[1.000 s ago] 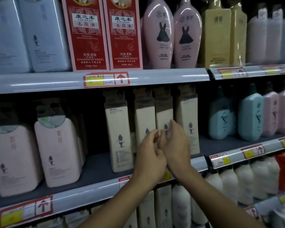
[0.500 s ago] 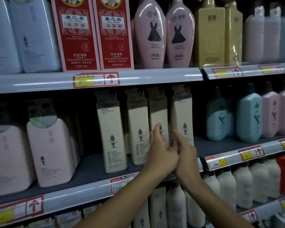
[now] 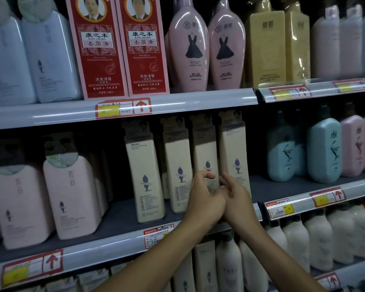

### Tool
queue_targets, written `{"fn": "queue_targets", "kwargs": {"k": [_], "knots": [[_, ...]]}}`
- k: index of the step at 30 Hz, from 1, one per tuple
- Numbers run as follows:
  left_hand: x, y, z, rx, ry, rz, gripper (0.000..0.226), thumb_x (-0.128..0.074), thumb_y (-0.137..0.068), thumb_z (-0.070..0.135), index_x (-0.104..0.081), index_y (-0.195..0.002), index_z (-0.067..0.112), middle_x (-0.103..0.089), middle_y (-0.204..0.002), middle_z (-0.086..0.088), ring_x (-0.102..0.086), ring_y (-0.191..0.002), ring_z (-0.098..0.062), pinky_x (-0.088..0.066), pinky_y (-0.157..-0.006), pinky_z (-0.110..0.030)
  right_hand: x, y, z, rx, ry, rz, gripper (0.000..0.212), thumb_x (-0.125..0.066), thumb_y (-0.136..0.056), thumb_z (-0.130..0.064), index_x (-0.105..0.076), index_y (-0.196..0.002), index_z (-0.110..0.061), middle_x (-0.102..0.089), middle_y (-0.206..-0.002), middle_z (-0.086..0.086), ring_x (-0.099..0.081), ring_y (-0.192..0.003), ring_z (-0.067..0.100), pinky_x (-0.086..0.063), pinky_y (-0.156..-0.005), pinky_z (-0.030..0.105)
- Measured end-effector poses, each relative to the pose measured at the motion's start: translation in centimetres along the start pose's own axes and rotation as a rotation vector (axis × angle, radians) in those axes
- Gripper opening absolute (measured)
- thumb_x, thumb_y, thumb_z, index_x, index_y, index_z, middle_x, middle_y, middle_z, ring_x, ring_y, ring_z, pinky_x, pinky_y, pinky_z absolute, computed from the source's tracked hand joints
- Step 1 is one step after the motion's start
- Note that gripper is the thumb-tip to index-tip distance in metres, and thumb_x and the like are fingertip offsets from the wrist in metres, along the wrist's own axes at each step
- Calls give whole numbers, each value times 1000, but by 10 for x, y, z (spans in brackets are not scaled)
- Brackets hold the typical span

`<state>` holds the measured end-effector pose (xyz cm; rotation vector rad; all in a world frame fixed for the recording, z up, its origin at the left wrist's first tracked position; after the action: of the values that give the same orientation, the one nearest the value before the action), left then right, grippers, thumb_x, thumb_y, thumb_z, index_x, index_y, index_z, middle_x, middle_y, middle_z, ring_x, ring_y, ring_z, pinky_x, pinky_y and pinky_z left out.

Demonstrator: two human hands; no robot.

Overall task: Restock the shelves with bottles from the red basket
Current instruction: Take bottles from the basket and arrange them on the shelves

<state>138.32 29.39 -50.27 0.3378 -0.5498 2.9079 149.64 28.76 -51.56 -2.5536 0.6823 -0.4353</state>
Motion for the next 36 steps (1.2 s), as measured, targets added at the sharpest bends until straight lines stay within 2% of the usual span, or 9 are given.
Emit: {"fn": "queue_targets", "kwargs": {"k": [3,7,12,14,16,20,24,30,36], "knots": [[3,1,0,18,27,-20,29,-56,-83,15,-48,-106,30,-64,-113,-12,-56,-74,-18,-40,-43,-16,-2,1,0,-12,15,-6,53,-44,-97,-1,-42,-149,-12,-50,-150,6,-45,-139,18,-37,-116,34],[5,3,-3,9,36,-33,21,-54,-90,14,-50,-105,27,-66,-108,-14,-57,-69,-17,-41,-42,-17,-2,1,-2,-8,21,8,50,-45,-99,-4,-44,-148,-13,-51,-149,5,-46,-139,18,-38,-114,31],[3,5,-1,-56,-63,-9,22,-49,-69,47,-51,-91,45,-61,-122,-13,-65,-102,-36,-55,-82,-56,2,5,-1,-1,-23,27,43,-43,-101,-5,-52,-142,-15,-60,-140,3,-53,-131,15,-44,-109,30],[0,6,8,-82,-77,0,22,-47,-68,46,-53,-88,42,-50,-132,-2,-61,-114,-30,-56,-87,-53,5,6,0,-8,-30,12,41,-44,-102,-8,-55,-140,-17,-64,-129,-6,-57,-125,11,-46,-95,13],[2,5,12,-97,-48,27,11,-52,-73,36,-52,-85,36,-48,-126,1,-61,-106,-21,-57,-75,-35,6,6,1,-29,-46,-3,41,-44,-103,-9,-54,-141,-18,-65,-126,-9,-58,-121,7,-43,-85,3],[3,1,-3,-73,11,50,10,-55,-77,32,-47,-83,33,-62,-106,-18,-60,-75,-25,-42,-45,-23,4,5,0,-29,-39,9,47,-41,-101,-5,-47,-147,-14,-56,-144,3,-51,-134,15,-41,-113,33],[0,3,-6,-91,49,28,12,-52,-78,32,-47,-87,38,-64,-104,-15,-59,-79,-21,-43,-51,-18,4,5,1,-36,-32,39,45,-40,-101,-3,-48,-145,-13,-56,-144,6,-51,-133,17,-41,-114,41],[-3,2,5,-126,11,57,24,-44,-67,45,-47,-90,51,-46,-144,0,-53,-125,-19,-48,-98,-38,7,7,-7,10,68,41,48,-42,-102,-7,-43,-150,-16,-57,-143,3,-54,-128,14,-43,-105,27],[-3,-10,-11,-91,-11,97,15,-45,-65,47,-47,-78,40,-60,-125,-10,-59,-114,-26,-49,-88,-42,-12,8,-16,94,303,-59,35,-54,-100,-17,-51,-135,-14,-55,-103,-8,-59,-102,9,-38,-81,17]]}}
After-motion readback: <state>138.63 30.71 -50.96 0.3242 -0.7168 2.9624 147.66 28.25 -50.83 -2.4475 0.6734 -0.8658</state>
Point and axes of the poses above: each hand's wrist, its own y-axis away from the middle knuckle, its own x-axis out of the back of the hand, z = x × y, the point moved 10 cm from there along -y, towards the middle knuckle
